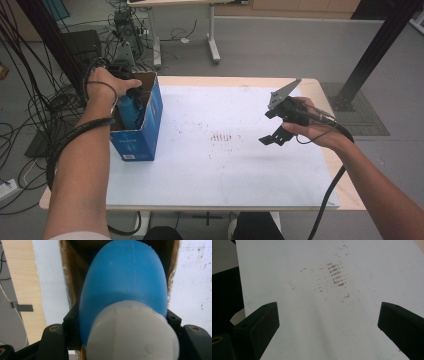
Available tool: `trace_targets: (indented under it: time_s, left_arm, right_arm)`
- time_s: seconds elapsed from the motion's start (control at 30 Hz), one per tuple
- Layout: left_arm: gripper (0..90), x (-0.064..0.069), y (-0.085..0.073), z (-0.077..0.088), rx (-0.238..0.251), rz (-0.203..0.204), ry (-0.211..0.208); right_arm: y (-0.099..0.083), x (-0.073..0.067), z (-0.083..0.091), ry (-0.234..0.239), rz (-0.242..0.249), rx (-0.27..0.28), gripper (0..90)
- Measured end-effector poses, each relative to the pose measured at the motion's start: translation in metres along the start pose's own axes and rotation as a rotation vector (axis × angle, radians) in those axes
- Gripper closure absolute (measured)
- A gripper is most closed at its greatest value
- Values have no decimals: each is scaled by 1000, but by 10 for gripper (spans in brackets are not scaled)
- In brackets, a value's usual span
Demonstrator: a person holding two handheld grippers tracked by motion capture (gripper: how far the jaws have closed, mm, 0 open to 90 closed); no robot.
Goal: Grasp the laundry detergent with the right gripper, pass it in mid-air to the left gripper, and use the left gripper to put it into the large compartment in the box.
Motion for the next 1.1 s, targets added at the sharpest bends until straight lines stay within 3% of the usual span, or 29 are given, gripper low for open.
trace_targets:
  time_s: [0.43,1.1]
  left_arm:
    - [373,-2,-9,-31,-21,-12,20]
    - [370,-4,-17,-33,-5,-11,10]
  right_arm:
    - [-6,0,-2,0,-8,7,38]
    - [-2,-5,-6,1,7,14,38]
Point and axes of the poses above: each handheld gripper's, and its own axes: z roughly backward along the jaws, y roughly out of its top, x roughly to its right, the point moved 7 cm from there along -z, roughly forward along the jaws, and after that the axes turned 3 degrees about x, right-handed, at the moved point
